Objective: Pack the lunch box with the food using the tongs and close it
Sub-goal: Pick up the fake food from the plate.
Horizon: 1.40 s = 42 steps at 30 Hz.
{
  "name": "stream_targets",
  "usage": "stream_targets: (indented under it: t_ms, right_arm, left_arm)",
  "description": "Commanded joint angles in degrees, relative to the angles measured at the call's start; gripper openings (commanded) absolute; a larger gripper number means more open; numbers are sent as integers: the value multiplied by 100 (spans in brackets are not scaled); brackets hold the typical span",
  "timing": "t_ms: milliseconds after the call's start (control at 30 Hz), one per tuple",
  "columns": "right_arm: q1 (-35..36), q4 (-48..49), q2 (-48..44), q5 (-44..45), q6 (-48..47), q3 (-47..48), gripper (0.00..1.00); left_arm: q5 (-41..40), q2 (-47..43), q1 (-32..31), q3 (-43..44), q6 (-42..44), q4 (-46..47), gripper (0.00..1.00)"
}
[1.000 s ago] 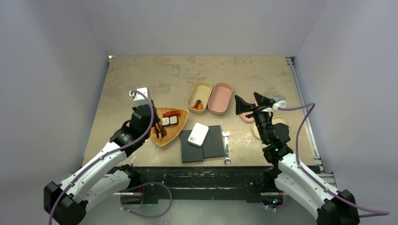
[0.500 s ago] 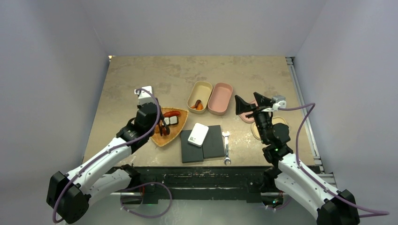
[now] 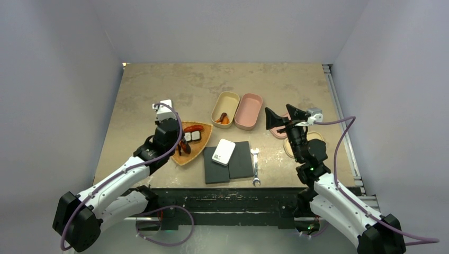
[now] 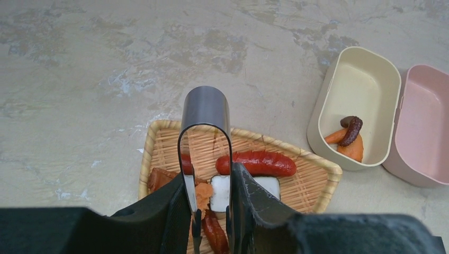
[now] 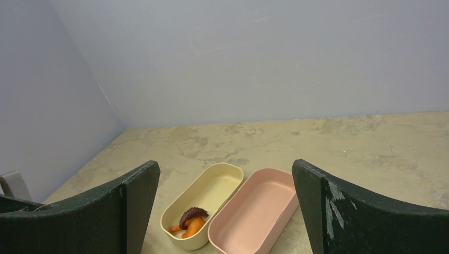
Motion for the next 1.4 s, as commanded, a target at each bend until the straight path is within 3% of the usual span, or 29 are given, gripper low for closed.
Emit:
stream_targets:
  t_ms: [0,67,200,833,1100,1367]
  right_arm:
    - [7,261,-12,-70,-54,-41,99]
    - [4,264,3,-57,-54,-37,99]
    - [2,272,36,-70,-57,-33,99]
    - [4,278,54,-36,-62,-41,99]
    - [6,270,15,-40,-62,-42,99]
    - [-1,256,-45,-33,-62,-49,99]
  left_arm:
    - [-234,54,27,-66,252,652,28]
    - [-218,88,20,-96,300,766,22]
    - [-320,32,20,-53,364,810,0]
    - [274,-600,26,1042,113,-1309,0]
    - [583,-563,21,1468,195,-1431,0]
    - [1094,41,19,2185,493,-1198,0]
